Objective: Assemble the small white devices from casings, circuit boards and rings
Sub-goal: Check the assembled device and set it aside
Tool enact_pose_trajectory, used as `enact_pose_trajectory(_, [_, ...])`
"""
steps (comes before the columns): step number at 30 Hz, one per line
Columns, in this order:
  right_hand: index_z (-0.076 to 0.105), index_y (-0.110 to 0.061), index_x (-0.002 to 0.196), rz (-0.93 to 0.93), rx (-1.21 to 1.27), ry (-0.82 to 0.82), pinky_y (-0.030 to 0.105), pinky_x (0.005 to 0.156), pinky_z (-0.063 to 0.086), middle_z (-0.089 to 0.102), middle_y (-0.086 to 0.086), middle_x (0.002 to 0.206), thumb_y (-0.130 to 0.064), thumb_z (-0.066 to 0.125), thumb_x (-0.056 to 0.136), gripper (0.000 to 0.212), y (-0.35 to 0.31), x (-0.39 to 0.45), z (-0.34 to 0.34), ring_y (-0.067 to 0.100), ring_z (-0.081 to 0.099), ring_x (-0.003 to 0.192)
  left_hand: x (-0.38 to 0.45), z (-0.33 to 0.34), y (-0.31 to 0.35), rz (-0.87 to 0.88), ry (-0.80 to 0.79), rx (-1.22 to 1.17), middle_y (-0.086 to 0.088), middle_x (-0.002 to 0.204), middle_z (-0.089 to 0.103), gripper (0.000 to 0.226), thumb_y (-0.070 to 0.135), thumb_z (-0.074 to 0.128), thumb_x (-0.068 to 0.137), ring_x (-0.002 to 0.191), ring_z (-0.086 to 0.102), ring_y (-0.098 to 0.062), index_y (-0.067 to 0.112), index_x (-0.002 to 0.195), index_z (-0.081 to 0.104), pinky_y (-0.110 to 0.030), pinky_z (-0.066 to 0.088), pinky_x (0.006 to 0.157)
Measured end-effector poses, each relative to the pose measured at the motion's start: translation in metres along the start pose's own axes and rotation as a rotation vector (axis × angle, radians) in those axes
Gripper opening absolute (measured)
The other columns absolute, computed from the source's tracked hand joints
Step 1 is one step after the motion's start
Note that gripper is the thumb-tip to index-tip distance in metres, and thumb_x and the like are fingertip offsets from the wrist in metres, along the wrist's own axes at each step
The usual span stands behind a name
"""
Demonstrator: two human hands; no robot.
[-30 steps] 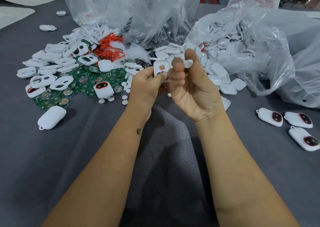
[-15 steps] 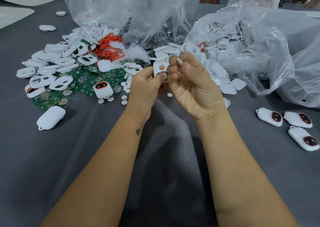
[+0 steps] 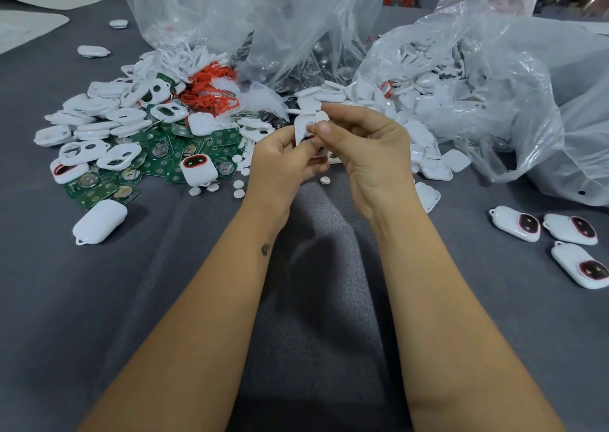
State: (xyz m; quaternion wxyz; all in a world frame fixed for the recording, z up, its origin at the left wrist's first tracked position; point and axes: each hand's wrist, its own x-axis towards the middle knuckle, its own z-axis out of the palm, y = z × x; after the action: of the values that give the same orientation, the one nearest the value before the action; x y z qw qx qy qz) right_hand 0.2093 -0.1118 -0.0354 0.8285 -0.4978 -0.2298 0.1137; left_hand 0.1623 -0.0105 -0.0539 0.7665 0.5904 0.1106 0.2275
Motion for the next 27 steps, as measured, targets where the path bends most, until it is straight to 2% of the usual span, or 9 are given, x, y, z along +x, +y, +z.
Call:
enact_pose_trajectory(3, [0.068,-0.009,0.082,-0.010,-0.006,0.019,0.027,0.071,0.055,0.069,0.007,0.074,0.013,0.068,0.079,0.022,-0.0003,0.0003,0.0000,0.028,0.064,0.080,0.0002,0.0003,-0.0004,0.004,0.007,-0.004,-0.002,0.080,0.071,0.014,0.003,0.060,0.092,0.072,0.066,-0.010,0.010,0.098,0.070,-0.020,0.054,0.066])
enact_pose_trajectory(7, [0.065,-0.006,0.093,0.018,0.017,0.043,0.023,0.071,0.057,0.070,0.004,0.073,0.013,0.062,0.084,0.021,-0.0021,0.0007,-0.0012,0.016,0.069,0.072,-0.0006,0.0006,0.0003,0.016,0.014,0.012,0.002,0.077,0.073,0.016,0.003,0.062,0.091,0.070,0.068,-0.009,0.016,0.093,0.071,-0.019,0.055,0.065])
enact_pose_trajectory(10, [0.067,-0.003,0.090,0.027,-0.017,0.067,0.022,0.068,0.056,0.072,0.002,0.070,0.012,0.059,0.087,0.016,-0.0029,-0.0003,-0.0016,0.013,0.070,0.069,-0.0010,0.0007,0.0002,0.016,0.029,0.033,0.001,0.077,0.073,0.020,0.000,0.058,0.092,0.071,0.069,-0.009,0.015,0.092,0.071,-0.018,0.055,0.064])
enact_pose_trajectory(15, [0.073,-0.017,0.081,-0.028,-0.305,0.203,0.016,0.065,0.049,0.068,-0.005,0.071,0.003,0.068,0.083,0.021,-0.0036,0.0000,-0.0025,0.004,0.060,0.067,-0.0021,0.0020,0.0001,0.017,0.047,0.061,0.005,0.080,0.074,0.023,-0.002,0.057,0.092,0.071,0.070,-0.007,0.019,0.092,0.068,-0.017,0.054,0.063])
enact_pose_trajectory(18, [0.072,-0.017,0.080,-0.021,-0.350,0.213,0.013,0.058,0.045,0.067,-0.009,0.064,0.002,0.067,0.083,0.020,-0.0057,0.0000,-0.0032,0.001,0.057,0.059,-0.0024,0.0016,0.0001,0.021,0.029,0.078,0.005,0.081,0.074,0.023,-0.003,0.058,0.091,0.072,0.069,-0.007,0.018,0.092,0.069,-0.019,0.055,0.064])
enact_pose_trajectory(21, [0.071,-0.012,0.083,0.002,-0.416,0.207,0.013,0.052,0.044,0.067,-0.005,0.063,0.003,0.065,0.083,0.017,-0.0068,0.0001,-0.0027,0.003,0.059,0.054,-0.0031,0.0015,-0.0005,0.026,0.001,0.102,0.002,0.081,0.074,0.023,-0.004,0.058,0.090,0.075,0.069,-0.009,0.016,0.091,0.069,-0.021,0.057,0.067])
enact_pose_trajectory(27, [0.076,-0.020,0.081,-0.057,-0.579,0.173,0.015,0.068,0.050,0.073,0.002,0.089,-0.005,0.071,0.081,0.016,-0.0050,0.0001,-0.0063,0.009,0.066,0.080,-0.0034,0.0007,-0.0013,0.033,-0.037,0.120,-0.001,0.081,0.073,0.023,-0.004,0.060,0.090,0.077,0.069,-0.011,0.017,0.092,0.070,-0.020,0.056,0.067])
